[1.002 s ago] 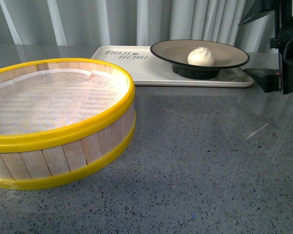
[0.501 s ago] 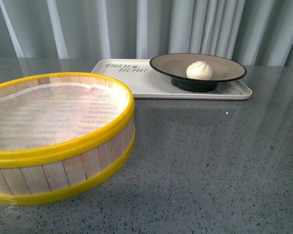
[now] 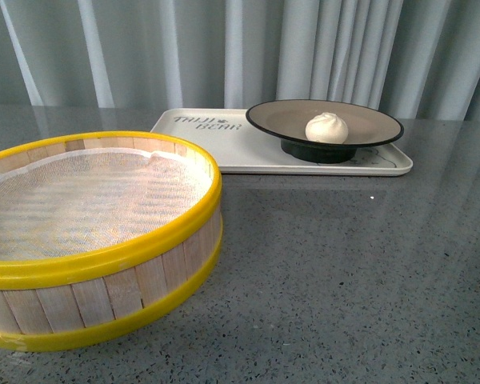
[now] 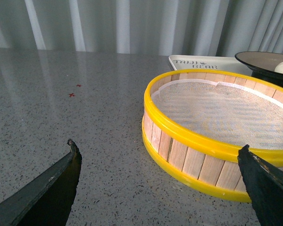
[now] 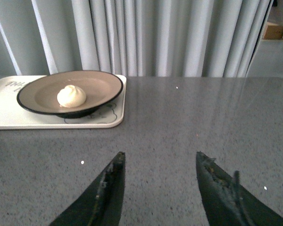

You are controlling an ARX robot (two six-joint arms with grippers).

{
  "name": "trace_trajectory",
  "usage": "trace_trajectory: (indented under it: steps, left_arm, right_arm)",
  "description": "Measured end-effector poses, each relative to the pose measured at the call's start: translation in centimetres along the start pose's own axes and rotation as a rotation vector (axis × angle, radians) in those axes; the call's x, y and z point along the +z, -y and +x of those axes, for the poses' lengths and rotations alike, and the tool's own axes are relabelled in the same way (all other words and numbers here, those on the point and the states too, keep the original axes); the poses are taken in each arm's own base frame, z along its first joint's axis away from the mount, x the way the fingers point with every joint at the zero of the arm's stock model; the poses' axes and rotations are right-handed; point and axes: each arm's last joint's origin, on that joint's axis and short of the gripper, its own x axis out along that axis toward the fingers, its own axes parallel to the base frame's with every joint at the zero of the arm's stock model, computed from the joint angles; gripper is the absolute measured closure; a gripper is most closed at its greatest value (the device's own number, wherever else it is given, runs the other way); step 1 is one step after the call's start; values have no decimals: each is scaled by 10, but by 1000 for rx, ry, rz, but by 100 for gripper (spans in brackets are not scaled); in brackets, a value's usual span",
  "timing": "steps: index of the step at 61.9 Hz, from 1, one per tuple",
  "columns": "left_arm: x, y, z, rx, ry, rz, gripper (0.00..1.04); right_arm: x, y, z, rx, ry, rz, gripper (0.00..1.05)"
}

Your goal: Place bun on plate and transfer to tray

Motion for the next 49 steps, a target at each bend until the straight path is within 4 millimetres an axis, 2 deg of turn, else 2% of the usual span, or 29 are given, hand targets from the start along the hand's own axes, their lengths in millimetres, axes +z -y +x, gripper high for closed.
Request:
trace_trajectory:
  steps: [8, 15, 49]
  left_arm:
    - [0, 0, 0, -1, 0, 0, 7]
    - [0, 0, 0, -1, 0, 0, 7]
    - [0, 0, 0, -1, 0, 0, 7]
  right_arm:
    - [-13, -7, -9, -32, 3, -1, 83]
    - [-20, -13, -16, 6, 10, -2, 103]
    - [-44, -13, -36, 0, 11, -3, 103]
